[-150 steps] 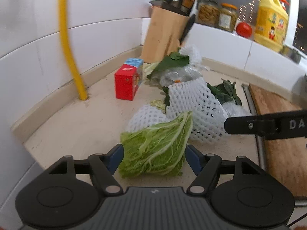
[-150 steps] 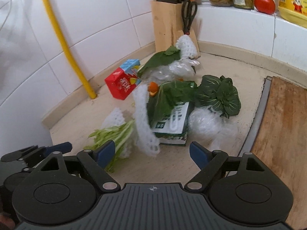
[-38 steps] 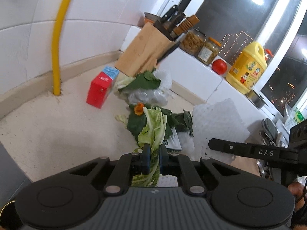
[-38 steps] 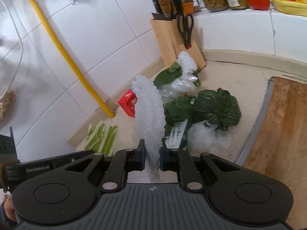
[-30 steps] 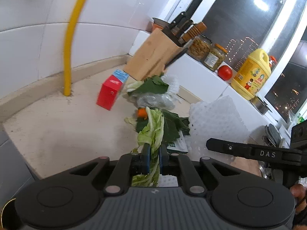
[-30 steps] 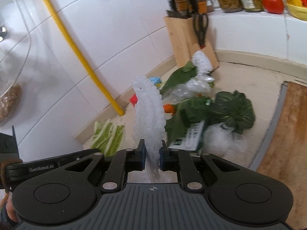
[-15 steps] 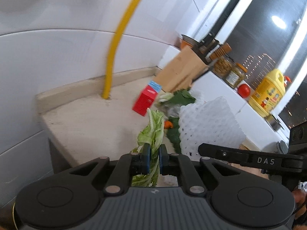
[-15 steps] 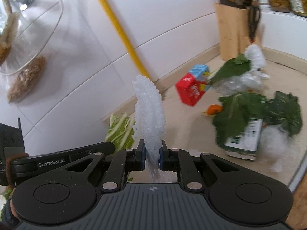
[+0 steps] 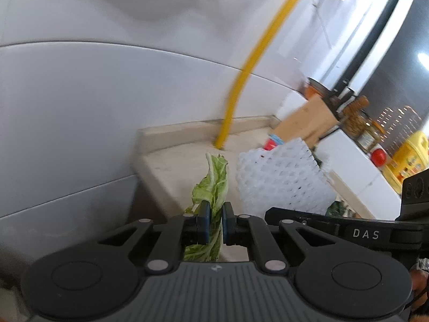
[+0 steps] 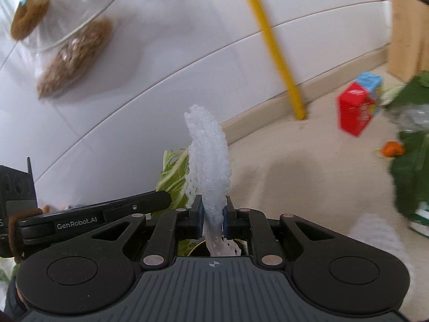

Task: Collect trash
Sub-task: 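Carry the cabbage leaves and foam net over the trash bin with both grippers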

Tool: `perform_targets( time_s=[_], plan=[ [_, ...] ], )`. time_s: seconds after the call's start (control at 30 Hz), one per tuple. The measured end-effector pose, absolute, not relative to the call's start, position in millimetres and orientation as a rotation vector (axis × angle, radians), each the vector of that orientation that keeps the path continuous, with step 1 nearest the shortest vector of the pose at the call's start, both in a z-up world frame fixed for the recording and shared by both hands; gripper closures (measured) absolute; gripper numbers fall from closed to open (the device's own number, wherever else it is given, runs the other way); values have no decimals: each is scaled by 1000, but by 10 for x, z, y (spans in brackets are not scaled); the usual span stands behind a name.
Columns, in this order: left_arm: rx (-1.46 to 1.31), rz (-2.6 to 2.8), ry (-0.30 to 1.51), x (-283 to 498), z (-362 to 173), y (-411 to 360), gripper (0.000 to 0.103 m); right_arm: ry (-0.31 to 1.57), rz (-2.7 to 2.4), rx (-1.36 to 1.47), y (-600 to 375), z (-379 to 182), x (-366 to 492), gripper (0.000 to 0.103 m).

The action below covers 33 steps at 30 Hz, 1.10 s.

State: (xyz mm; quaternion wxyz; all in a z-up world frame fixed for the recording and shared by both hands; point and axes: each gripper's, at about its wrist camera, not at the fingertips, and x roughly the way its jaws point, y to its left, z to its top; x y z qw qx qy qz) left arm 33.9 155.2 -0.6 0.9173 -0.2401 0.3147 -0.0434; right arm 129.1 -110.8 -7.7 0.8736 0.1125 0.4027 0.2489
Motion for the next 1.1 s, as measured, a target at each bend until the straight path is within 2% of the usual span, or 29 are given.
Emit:
perform_targets(
  time_s=[0.5, 1.1],
  plan=[
    [-560, 129, 701, -62, -354, 2039, 98, 1001, 680, 153, -274, -518, 1457, 85],
    [-600, 224, 835, -28, -854, 2270, 98, 1172, 669, 77, 191, -1173, 1604, 85]
  ],
)
